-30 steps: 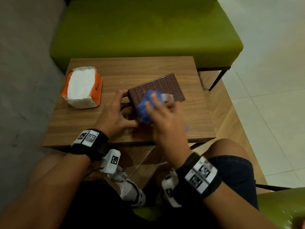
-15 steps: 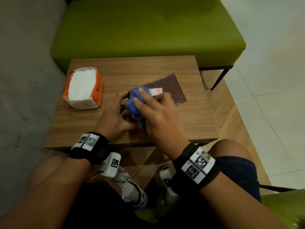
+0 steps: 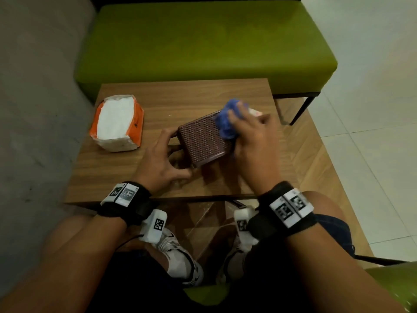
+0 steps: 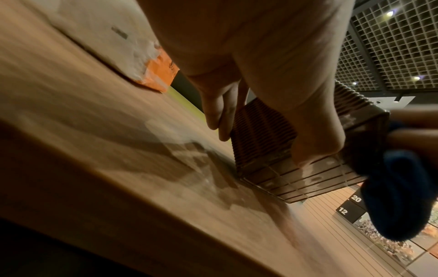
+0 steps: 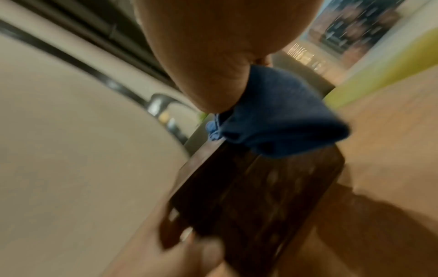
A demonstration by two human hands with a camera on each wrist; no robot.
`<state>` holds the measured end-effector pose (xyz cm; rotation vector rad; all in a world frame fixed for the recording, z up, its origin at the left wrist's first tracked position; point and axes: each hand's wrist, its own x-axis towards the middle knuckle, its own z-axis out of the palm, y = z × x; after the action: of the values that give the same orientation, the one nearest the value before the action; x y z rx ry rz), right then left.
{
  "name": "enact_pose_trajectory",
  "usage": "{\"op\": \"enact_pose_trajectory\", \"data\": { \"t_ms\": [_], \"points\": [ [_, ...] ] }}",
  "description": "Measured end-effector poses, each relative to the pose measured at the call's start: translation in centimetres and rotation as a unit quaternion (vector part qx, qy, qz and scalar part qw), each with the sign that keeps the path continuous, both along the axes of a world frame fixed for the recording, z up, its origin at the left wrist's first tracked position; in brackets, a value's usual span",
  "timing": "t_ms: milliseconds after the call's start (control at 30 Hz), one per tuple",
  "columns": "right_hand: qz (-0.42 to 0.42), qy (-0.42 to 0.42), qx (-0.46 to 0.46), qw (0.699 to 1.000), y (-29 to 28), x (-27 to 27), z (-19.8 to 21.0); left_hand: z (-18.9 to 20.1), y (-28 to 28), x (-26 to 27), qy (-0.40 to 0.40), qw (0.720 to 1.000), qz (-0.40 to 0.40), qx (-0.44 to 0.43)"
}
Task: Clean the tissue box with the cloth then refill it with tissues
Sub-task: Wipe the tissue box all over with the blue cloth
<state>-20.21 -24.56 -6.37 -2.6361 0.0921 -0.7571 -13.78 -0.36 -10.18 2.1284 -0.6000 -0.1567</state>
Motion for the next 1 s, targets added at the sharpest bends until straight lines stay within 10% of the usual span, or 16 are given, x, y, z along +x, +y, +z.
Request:
{"op": "enact_pose_trajectory", "data": {
  "t_ms": [100, 300, 567, 733, 1000],
  "points": [
    [-0.039, 0.003, 0.017, 0.999, 0.4, 0.4, 0.1, 0.1, -0.4, -0.1, 0.006, 1.000, 0.008, -0.008],
    [0.180, 0.025, -0.041, 0.983, 6.5, -6.0, -1.0, 0.1, -0.5, 0.0, -0.001, 1.000, -0.001, -0.016],
    [-0.056, -0.029, 0.173, 0.983, -3.8, -2.7, -0.6, 0.3, -0.4, 0.0, 0.002, 1.000, -0.006, 0.025],
    [0.008, 0.047, 0.373, 0.927, -3.0, -2.1, 1.2, 0.4, -0.4, 0.0, 0.011, 1.000, -0.005, 0.013],
    [-0.013, 0.040, 0.379, 0.924, -1.9, -1.8, 3.6, 2.3, -1.3, -0.2, 0.039, 0.998, -0.040, 0.011]
  ]
}}
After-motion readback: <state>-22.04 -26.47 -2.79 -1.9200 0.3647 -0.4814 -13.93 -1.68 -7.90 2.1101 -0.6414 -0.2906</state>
